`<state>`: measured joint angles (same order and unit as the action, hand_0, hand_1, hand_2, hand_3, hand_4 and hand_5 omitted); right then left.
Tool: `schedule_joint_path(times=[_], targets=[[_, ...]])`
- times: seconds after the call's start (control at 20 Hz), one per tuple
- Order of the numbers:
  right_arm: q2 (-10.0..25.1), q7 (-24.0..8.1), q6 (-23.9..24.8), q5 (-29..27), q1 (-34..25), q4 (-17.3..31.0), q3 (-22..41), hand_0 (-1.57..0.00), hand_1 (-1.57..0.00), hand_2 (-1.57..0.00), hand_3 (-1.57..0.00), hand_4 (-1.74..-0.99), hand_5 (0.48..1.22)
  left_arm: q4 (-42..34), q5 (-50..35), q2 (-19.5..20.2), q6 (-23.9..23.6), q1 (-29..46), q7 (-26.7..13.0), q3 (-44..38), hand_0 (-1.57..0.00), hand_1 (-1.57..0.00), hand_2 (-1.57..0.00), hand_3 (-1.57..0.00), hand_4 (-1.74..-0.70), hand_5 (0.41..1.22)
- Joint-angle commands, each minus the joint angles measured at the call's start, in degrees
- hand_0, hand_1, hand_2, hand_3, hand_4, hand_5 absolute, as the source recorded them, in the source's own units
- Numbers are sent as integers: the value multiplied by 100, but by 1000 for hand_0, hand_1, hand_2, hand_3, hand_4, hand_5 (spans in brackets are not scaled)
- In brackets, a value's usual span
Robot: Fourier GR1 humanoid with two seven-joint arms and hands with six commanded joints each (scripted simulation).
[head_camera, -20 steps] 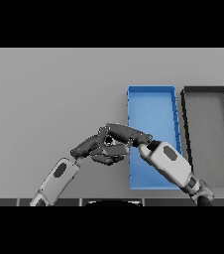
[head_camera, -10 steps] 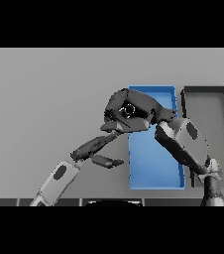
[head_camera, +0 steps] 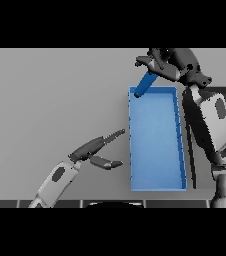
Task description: Pick up the blue pipe and place it into the blue bin.
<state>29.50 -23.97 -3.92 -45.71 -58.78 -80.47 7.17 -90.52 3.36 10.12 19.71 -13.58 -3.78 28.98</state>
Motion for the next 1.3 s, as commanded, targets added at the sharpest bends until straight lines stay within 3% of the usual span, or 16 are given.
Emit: schedule_joint_path(times=[0.0,0.2,0.45,0.55,0.75,0.8,0.85,0.9,1.0,1.05,1.1,1.2,1.25], targets=[[-33,-57,8,85,80,176,-13,-1571,-1571,-1571,-1571,-1739,1124,22,0,15,3,11,1,-13,1,1,1,1,-906,489],[-97,-258,122,418,939,252,8,-1571,-1571,-1571,-1571,-1740,1122,85,-36,5,-12,-31,-59,-78,1,1,1,1,-894,483],[-222,-987,580,676,1868,71,86,-1571,-1571,-1571,-1571,-1741,1120,83,2,-7,-5,-10,23,-28,1,1,1,1,-887,466],[-127,-1095,644,682,2112,67,264,-1571,-1571,-1571,-1571,-1741,1122,75,4,12,-14,11,58,-40,1,1,1,1,-881,463],[-45,-1095,496,794,2575,232,680,-1571,-1571,-1571,-1571,-1591,1114,45,-38,-23,-15,18,40,-37,1,1,1,1,-884,460],[47,-1093,560,723,2600,375,896,-1571,-1571,-1571,-1330,-1599,1110,49,-40,-25,-5,12,6,-30,1,1,1,1,-885,457],[125,-932,859,531,2656,377,1060,-1563,-1459,-1393,-1122,-1547,1133,-7,-77,-26,-10,4,-67,-46,1,1,1,1,-886,455],[161,-835,1023,351,2673,387,1155,-1306,-1167,-1114,-897,-1503,1150,31,-60,-22,-8,0,-57,-42,1,1,1,1,-886,453],[292,-846,1263,184,2564,608,1437,-836,-746,-712,-574,-1392,1176,-24,-47,-38,-25,25,-81,-10,1,1,1,1,-885,453],[284,-958,1294,87,2548,727,1593,-668,-597,-570,-459,-1338,1157,-19,-15,-39,-57,27,-118,-8,1,1,1,1,-886,454],[500,-1022,1207,-109,2501,784,1985,-534,-477,-456,-367,-1285,1141,36,-34,-31,-56,-12,-120,-50,1,1,1,1,-888,453],[971,-1098,1164,-560,2157,987,2964,-342,-305,-291,-234,-1208,1028,16,-53,-44,-53,-17,-166,-46,1,1,1,1,-891,452],[1037,-1098,1083,-498,2078,1007,3173,-273,-244,-233,-187,-1179,975,-22,-52,-31,-41,23,-109,-23,1,1,1,1,-893,454]])
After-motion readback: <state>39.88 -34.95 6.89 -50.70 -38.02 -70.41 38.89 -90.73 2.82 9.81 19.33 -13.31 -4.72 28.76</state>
